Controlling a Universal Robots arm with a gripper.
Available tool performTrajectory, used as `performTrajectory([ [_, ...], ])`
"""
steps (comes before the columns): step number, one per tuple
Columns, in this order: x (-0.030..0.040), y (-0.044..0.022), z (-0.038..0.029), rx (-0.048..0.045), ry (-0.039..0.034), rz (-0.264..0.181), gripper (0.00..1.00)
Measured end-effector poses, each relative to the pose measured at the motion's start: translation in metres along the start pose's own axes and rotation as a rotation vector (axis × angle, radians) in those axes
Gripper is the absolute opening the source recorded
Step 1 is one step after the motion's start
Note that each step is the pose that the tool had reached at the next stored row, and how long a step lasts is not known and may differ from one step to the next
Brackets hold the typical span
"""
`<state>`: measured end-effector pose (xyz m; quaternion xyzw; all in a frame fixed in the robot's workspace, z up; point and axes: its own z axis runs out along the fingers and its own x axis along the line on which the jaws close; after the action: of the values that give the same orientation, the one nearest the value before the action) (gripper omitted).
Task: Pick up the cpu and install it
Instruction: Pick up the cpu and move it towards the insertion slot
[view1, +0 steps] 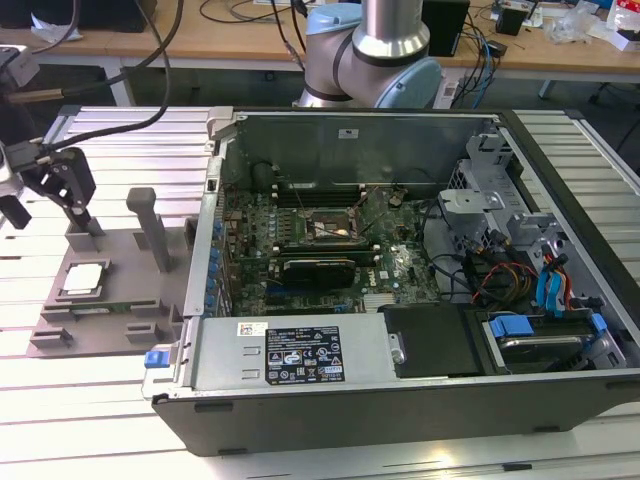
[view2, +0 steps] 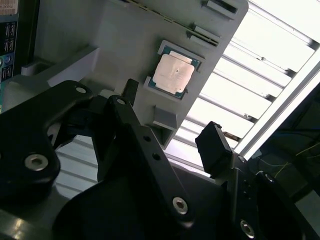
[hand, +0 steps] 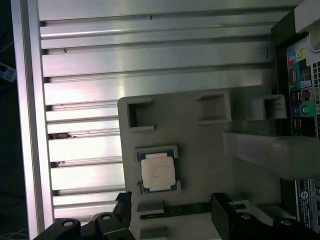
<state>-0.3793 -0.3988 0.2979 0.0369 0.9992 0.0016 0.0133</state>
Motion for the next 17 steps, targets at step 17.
performTrajectory([
  [17, 0.0006, -0.0001, 0.0209, 0.0, 0.0001, 0.0, 0.74],
])
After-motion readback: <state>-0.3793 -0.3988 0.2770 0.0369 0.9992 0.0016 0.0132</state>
